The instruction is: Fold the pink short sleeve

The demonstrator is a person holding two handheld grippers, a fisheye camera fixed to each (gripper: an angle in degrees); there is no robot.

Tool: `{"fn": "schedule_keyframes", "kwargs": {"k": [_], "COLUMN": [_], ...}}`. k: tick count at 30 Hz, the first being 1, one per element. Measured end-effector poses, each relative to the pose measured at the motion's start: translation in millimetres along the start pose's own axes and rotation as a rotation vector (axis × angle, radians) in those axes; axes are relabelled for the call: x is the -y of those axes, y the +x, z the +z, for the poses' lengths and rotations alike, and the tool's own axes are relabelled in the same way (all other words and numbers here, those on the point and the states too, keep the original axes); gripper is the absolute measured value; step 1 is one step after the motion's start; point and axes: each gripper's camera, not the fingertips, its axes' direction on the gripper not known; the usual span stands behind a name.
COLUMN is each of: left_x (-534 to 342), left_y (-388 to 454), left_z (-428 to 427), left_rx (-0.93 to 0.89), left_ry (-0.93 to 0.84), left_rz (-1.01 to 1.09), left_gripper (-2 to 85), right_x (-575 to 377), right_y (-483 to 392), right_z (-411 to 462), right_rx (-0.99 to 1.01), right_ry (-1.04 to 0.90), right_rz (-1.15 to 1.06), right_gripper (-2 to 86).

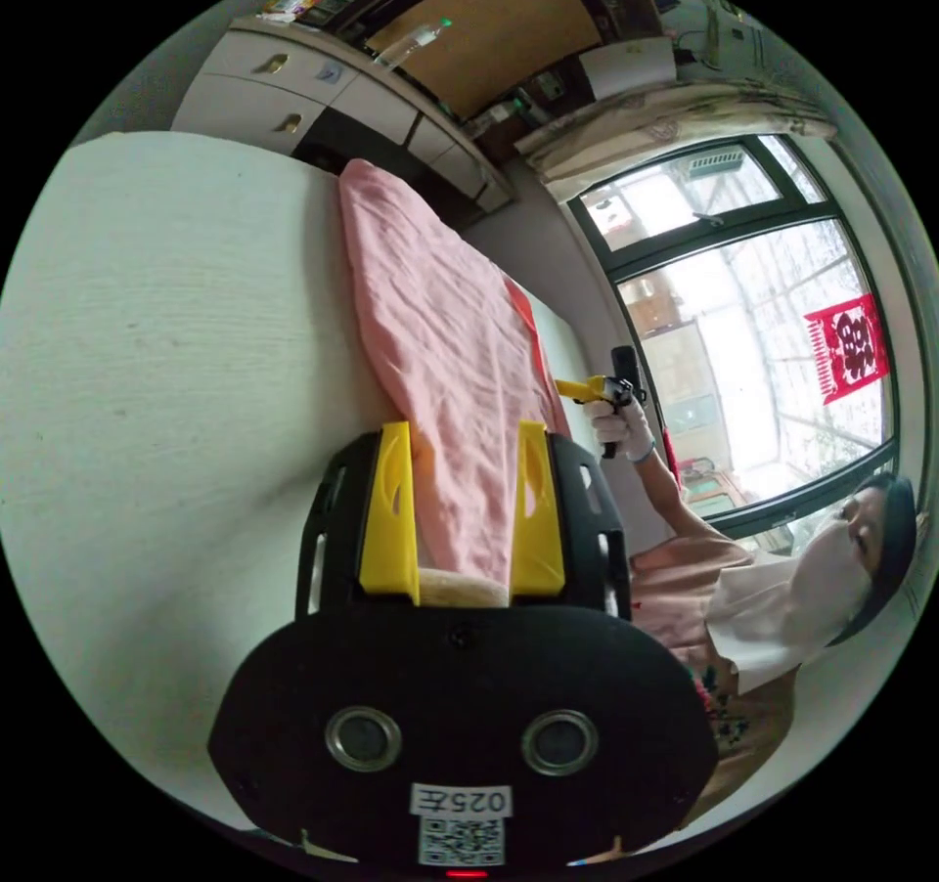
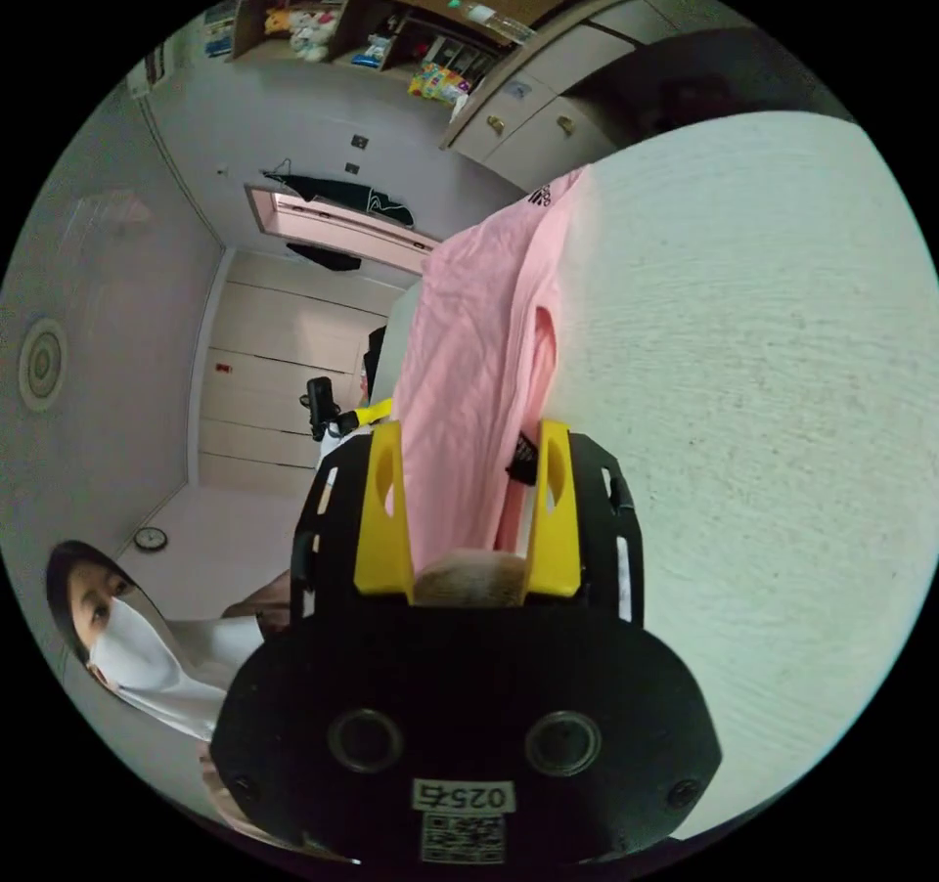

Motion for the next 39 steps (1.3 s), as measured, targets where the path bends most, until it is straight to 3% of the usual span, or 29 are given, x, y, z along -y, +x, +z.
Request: {"fn": "schedule_keyframes", "kwargs": {"k": [6, 15, 19, 20, 22, 26, 29, 33, 39], "left_x": [-6.9, -45.7, -72.8, -89.0, -117.9, -175.7, -196.6, -222.7, -262.5], "left_y": [-21.5, -30.3, 4.5, 30.9, 83.3, 195.1, 215.7, 219.5, 236.9], "left_z": [28.1, 49.5, 40.5, 38.0, 54.2, 193.5, 278.8, 321.4, 334.6], "left_rx": [-0.005, 0.119, 0.351, 0.392, 0.307, 0.326, 0.274, 0.245, 0.410], "left_ry": [-0.017, -0.008, 0.015, 0.076, 0.181, 0.100, 0.025, 0.028, 0.073], "left_rz": [-0.021, 0.002, 0.091, 0.118, 0.200, 0.359, 0.317, 0.261, 0.266], "left_gripper": [8.0, 3.1, 6.2, 7.0, 7.4, 8.5, 9.1, 9.0, 8.2], "right_x": [20.7, -8.4, -22.4, -24.5, -28.1, -20.4, -7.7, 1.6, 5.9], "right_y": [-13.3, -68.6, -68.6, -70.8, -79.4, -100.7, -102.0, -98.2, -97.8], "right_z": [32.3, 91.8, 96.6, 95.8, 96.1, 110.0, 130.5, 160.3, 198.1], "right_rx": [-0.074, -0.656, -0.957, -0.965, -0.910, -0.742, -0.675, -0.709, -0.763], "right_ry": [-0.053, 0.006, -0.006, 0.002, 0.046, 0.146, 0.132, 0.070, 0.071], "right_rz": [-0.051, -0.298, -0.305, -0.299, -0.331, -0.375, -0.364, -0.359, -0.379], "right_gripper": [15.4, 8.0, 10.8, 11.0, 10.9, 8.6, 7.9, 7.7, 6.5]}}
